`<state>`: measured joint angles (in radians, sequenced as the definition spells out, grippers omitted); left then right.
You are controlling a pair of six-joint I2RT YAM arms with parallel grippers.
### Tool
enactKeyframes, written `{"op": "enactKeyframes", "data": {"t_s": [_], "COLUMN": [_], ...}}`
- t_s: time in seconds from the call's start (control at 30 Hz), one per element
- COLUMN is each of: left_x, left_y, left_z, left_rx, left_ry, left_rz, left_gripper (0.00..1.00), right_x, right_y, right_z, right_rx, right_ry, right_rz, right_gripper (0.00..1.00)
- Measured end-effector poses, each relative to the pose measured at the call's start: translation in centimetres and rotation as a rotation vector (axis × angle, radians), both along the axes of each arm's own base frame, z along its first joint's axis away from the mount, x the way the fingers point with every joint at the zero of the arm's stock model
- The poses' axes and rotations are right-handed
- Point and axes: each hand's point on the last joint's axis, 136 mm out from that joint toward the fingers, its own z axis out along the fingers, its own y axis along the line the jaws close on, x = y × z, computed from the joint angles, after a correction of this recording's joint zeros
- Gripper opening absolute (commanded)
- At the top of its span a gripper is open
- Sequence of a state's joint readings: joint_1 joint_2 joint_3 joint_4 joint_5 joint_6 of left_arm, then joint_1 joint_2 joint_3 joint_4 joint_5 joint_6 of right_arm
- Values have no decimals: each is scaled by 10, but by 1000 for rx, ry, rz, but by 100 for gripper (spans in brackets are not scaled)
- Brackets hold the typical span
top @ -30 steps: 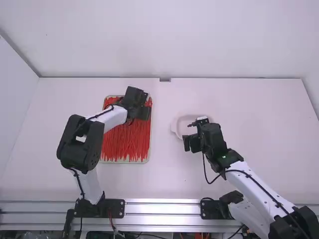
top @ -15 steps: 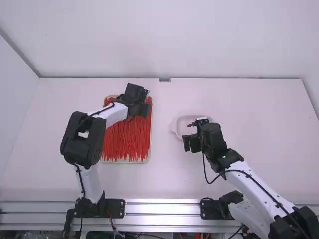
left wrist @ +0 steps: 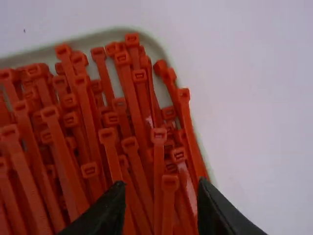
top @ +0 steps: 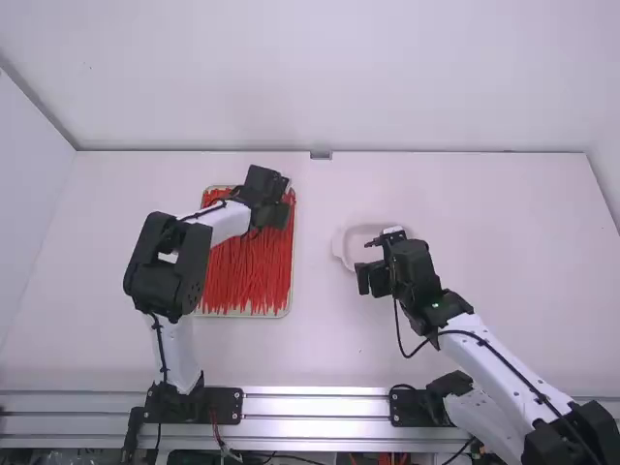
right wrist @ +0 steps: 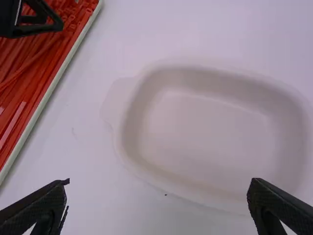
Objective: Fasten the cable tie
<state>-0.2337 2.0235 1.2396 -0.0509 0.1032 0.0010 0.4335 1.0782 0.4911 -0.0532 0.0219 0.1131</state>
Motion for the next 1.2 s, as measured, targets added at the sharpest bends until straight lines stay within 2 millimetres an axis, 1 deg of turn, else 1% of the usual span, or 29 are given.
{"op": "enactKeyframes", "data": {"t_s": [0.07, 0.2, 0.23, 0.53, 0.83, 0.97, 1.2], "left_x": [2, -1, 0, 7, 8, 9, 8], "left_y": [-1, 0, 0, -2, -2, -2, -2], "left_z": [-3, -21, -22, -17, -16, -16, -16], "left_rx": [-2, 6, 4, -7, -20, -22, -22], "left_ry": [-4, 29, 29, -7, -9, -9, -6], "left_rz": [-1, 0, 3, 5, 22, 26, 27], "left_gripper": [34, 33, 32, 29, 29, 36, 39], "right_x": [0, 0, 0, 1, 1, 1, 1], "right_y": [0, 0, 0, 1, 1, 1, 1], "right_z": [-1, 0, 0, 1, 2, 2, 2], "right_rx": [-1, -1, 1, 3, 6, 5, 4], "right_ry": [3, 2, 3, -5, -7, -7, -8], "right_rz": [-1, 0, -2, 0, -2, -1, 0], "right_gripper": [98, 98, 98, 98, 98, 98, 98]}}
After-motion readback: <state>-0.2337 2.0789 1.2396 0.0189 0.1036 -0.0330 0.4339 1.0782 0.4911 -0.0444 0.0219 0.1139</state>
